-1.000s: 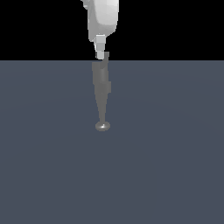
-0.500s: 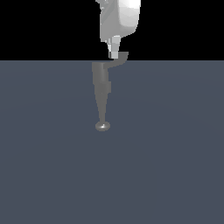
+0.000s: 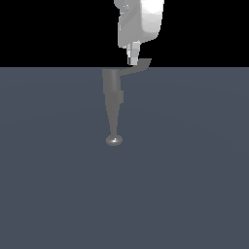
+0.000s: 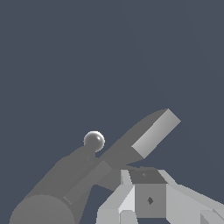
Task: Turn on the faucet by rotating a designated handle.
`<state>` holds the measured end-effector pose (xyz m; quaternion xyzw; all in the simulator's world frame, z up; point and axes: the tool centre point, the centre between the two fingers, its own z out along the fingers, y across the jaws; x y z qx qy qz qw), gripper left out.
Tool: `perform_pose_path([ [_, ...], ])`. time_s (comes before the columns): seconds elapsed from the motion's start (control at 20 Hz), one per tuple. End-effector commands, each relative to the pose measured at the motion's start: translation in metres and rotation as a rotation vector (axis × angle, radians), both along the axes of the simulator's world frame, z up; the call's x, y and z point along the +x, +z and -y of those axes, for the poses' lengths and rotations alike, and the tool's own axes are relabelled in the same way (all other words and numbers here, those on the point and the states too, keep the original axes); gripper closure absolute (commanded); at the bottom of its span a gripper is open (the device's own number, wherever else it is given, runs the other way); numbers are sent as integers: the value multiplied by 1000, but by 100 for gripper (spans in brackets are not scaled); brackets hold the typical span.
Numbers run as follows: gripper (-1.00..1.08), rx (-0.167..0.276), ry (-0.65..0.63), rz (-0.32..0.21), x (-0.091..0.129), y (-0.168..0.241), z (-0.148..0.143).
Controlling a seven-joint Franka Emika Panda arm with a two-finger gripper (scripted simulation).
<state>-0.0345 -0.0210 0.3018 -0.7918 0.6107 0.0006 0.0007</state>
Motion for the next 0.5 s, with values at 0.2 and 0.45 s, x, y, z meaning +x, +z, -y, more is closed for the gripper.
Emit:
perform_pose_path([
  [0.2,108,-1,-17,2,20,-2,21],
  [0.45,108,-1,-23,1,34,-2,32],
])
